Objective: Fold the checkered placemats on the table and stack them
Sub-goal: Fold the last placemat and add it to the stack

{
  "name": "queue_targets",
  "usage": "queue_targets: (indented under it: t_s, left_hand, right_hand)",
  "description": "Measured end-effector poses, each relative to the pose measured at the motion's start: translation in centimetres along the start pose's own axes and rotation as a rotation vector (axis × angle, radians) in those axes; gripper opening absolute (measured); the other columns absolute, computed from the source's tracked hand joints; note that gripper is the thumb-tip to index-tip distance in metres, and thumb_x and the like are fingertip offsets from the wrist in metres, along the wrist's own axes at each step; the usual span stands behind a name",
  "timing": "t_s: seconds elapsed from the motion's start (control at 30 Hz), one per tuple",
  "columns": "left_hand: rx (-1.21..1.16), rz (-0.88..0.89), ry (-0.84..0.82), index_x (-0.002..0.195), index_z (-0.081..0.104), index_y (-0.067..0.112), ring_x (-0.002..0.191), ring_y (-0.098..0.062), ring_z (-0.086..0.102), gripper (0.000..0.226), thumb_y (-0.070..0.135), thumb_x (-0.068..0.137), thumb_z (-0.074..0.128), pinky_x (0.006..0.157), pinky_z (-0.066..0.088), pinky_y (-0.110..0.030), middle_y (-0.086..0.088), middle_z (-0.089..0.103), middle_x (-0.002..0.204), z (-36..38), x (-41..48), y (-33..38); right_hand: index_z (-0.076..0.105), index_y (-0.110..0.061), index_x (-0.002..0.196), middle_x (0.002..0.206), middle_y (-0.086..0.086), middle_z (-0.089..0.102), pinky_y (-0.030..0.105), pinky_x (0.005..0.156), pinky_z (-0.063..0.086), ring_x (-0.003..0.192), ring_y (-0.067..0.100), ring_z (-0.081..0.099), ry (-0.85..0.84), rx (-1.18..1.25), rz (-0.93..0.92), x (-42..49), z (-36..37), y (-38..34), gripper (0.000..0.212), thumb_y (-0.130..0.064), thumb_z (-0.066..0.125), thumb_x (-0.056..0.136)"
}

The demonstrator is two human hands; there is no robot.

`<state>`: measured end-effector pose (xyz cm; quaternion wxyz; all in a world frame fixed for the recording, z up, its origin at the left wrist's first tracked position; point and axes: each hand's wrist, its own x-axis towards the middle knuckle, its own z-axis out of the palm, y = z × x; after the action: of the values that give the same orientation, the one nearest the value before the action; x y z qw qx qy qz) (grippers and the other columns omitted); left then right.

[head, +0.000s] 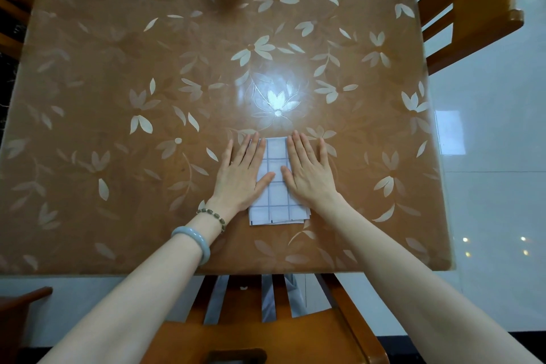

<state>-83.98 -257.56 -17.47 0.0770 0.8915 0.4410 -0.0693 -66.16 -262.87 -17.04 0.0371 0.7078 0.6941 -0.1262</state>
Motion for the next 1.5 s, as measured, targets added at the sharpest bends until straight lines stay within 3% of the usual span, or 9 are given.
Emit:
queue_targets:
  t_s: [0.23, 0.47, 0.63, 0.87, 1.0, 1.1, 1.2, 1.3, 1.5]
  left_hand:
    - [-0.059, -0.036, 0.068, 0.152, 0.008, 0.005, 0.148, -0.020, 0.004, 0.074, 0.056, 0.098, 0.012, 0.119, -0.002, -0.048, -0.011, 0.006, 0.160, -0.1, -3.1, 1.1]
    - [-0.087, -0.090, -0.080, 0.150, 0.015, 0.004, 0.147, -0.019, 0.009, 0.075, 0.057, 0.099, 0.005, 0.119, 0.002, -0.046, -0.012, 0.013, 0.158, 0.5, -5.4, 2.1]
    - [-0.326, -0.214, -0.087, 0.152, -0.006, 0.007, 0.148, -0.026, -0.001, 0.086, 0.050, 0.096, 0.042, 0.119, 0.003, -0.039, -0.015, -0.008, 0.160, -1.8, -5.3, 3.4]
    - [-0.706, -0.603, 0.073, 0.147, 0.019, 0.007, 0.132, -0.030, 0.033, 0.093, 0.009, 0.071, 0.074, 0.112, 0.027, -0.037, -0.013, 0.037, 0.142, -3.5, -3.2, 6.1]
    - [-0.859, -0.717, 0.081, 0.144, 0.017, 0.016, 0.111, -0.030, 0.056, 0.090, 0.005, 0.073, 0.070, 0.090, 0.049, -0.040, -0.011, 0.055, 0.123, -3.6, -3.0, 6.8]
    - [-1.054, -0.797, 0.009, 0.133, 0.036, 0.014, 0.098, -0.026, 0.063, 0.064, 0.006, 0.078, 0.068, 0.072, 0.049, -0.032, -0.005, 0.063, 0.111, -4.1, -3.0, 6.8]
    - [-1.245, -0.661, -0.068, 0.115, 0.057, 0.018, 0.095, -0.019, 0.062, 0.037, 0.001, 0.083, 0.064, 0.066, 0.046, -0.021, 0.005, 0.065, 0.098, -5.3, -3.6, 6.3]
    - [-1.476, -0.569, -0.191, 0.108, 0.060, 0.015, 0.104, -0.026, 0.063, 0.035, -0.005, 0.080, 0.066, 0.077, 0.053, -0.032, 0.000, 0.068, 0.102, -6.8, -4.8, 4.8]
    - [-1.515, -0.409, -0.476, 0.113, 0.063, 0.005, 0.102, -0.031, 0.067, 0.049, 0.004, 0.064, 0.071, 0.088, 0.054, -0.049, -0.014, 0.070, 0.111, -9.9, -7.1, 0.9]
  right_hand:
    - [0.018, -0.002, 0.147, 0.155, 0.016, 0.019, 0.053, 0.114, 0.006, 0.144, 0.025, 0.015, 0.105, 0.030, -0.004, -3.7, 0.6, -0.3, 0.066, -0.042, 0.022, 0.095]
    - [0.026, -0.001, 0.145, 0.153, 0.015, 0.025, 0.053, 0.112, 0.009, 0.143, 0.026, 0.022, 0.014, 0.005, -0.025, -5.8, 1.6, -0.6, 0.066, -0.044, 0.010, 0.098]
    - [0.058, -0.002, 0.120, 0.137, 0.022, 0.049, 0.053, 0.104, 0.036, 0.129, 0.037, 0.045, 0.116, 0.032, -0.043, -4.1, -0.5, -0.9, 0.057, -0.040, 0.034, 0.085]
    - [0.062, -0.005, 0.092, 0.095, 0.016, 0.059, 0.039, 0.075, 0.046, 0.086, 0.036, 0.060, 0.159, 0.117, -0.094, -0.8, -1.9, -0.6, 0.031, -0.020, 0.070, 0.066]
    - [0.060, -0.005, 0.102, 0.105, 0.015, 0.059, 0.043, 0.081, 0.046, 0.093, 0.037, 0.058, 0.130, 0.146, -0.064, -1.4, -1.6, -0.4, 0.033, -0.021, 0.061, 0.073]
    - [0.058, -0.004, 0.112, 0.117, 0.017, 0.055, 0.044, 0.089, 0.041, 0.107, 0.039, 0.054, 0.077, 0.224, -0.059, -1.6, -2.4, -0.4, 0.036, -0.019, 0.060, 0.079]
    - [0.046, -0.011, 0.132, 0.140, 0.014, 0.038, 0.039, 0.102, 0.032, 0.129, 0.032, 0.036, -0.012, 0.558, 0.053, -1.7, -4.1, -0.1, 0.053, -0.020, 0.062, 0.083]
    - [0.033, -0.020, 0.144, 0.152, 0.004, 0.026, 0.039, 0.113, 0.023, 0.141, 0.019, 0.021, -0.013, 0.816, 0.126, -1.7, -7.1, 0.3, 0.074, -0.023, 0.070, 0.080]
    - [0.063, -0.028, 0.118, 0.119, -0.009, 0.064, 0.032, 0.102, 0.042, 0.112, 0.008, 0.057, -0.386, 1.020, 0.064, -2.6, -13.3, 1.6, 0.047, -0.040, 0.075, 0.075]
